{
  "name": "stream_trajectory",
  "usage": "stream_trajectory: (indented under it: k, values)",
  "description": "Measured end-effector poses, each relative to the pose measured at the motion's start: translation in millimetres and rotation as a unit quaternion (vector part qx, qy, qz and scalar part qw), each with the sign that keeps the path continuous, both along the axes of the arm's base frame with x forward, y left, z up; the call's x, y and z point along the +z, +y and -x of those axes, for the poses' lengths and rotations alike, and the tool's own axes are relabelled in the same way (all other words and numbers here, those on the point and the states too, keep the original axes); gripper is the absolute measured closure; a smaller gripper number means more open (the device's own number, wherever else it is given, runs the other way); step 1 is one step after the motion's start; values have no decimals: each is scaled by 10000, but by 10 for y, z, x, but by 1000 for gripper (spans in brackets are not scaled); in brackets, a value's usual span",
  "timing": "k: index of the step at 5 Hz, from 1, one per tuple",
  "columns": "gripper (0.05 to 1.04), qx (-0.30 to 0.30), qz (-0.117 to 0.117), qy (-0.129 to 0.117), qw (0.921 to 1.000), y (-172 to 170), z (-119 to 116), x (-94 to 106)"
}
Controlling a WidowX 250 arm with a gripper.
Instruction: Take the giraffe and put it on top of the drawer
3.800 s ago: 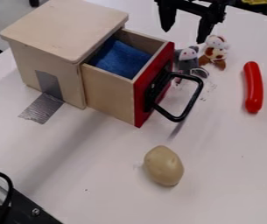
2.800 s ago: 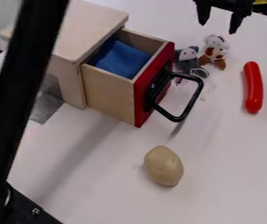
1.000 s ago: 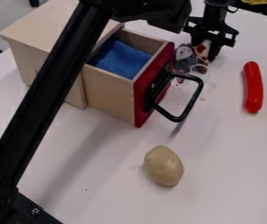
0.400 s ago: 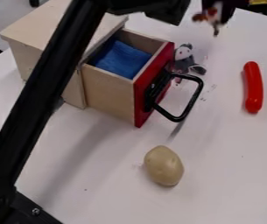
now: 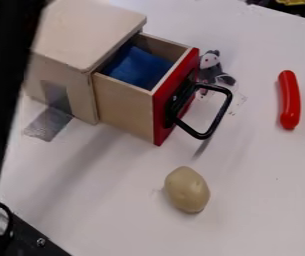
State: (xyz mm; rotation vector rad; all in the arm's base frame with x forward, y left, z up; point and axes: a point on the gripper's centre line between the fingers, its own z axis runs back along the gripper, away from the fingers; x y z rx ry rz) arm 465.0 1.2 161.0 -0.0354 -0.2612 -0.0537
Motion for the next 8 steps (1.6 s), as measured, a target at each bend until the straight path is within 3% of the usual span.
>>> stream_trajectory:
  k: [1, 2, 3, 4, 6, 8]
  values:
    - [612, 223, -28, -127, 9997, 365, 502, 232]
    - [612, 565, 68, -1, 9984, 609, 988, 105]
    - [612, 704, 101, 241, 9972, 690, 1327, -114]
    - [612, 755, -8, 321, 9966, 781, 1402, -235]
    - [613, 1194, -191, 317, 9922, 1239, 1527, -296]
    - [562, 1224, -130, 460, 9913, 1470, 1618, -418]
